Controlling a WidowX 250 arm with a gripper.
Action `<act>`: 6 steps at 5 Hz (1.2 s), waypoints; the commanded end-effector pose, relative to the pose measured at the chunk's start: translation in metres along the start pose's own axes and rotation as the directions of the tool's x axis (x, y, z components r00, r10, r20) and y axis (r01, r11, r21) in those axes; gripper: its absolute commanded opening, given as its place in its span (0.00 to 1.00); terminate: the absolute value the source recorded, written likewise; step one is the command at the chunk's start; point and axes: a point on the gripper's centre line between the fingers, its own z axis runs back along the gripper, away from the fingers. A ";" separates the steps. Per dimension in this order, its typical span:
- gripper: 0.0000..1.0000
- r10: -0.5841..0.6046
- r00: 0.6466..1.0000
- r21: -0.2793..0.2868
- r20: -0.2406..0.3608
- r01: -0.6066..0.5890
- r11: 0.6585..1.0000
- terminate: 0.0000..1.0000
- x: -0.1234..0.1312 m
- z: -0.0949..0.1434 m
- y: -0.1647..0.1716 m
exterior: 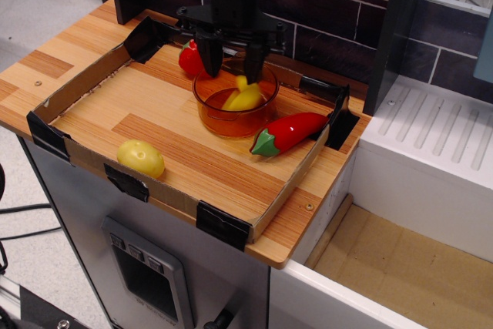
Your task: Put banana in pot
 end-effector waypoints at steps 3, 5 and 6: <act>1.00 0.024 0.988 -0.160 0.152 0.001 0.987 0.00 0.016 0.107 0.020; 1.00 0.024 0.988 -0.160 0.152 0.001 0.987 0.00 0.016 0.107 0.020; 1.00 0.024 0.988 -0.160 0.152 0.001 0.987 1.00 0.016 0.107 0.020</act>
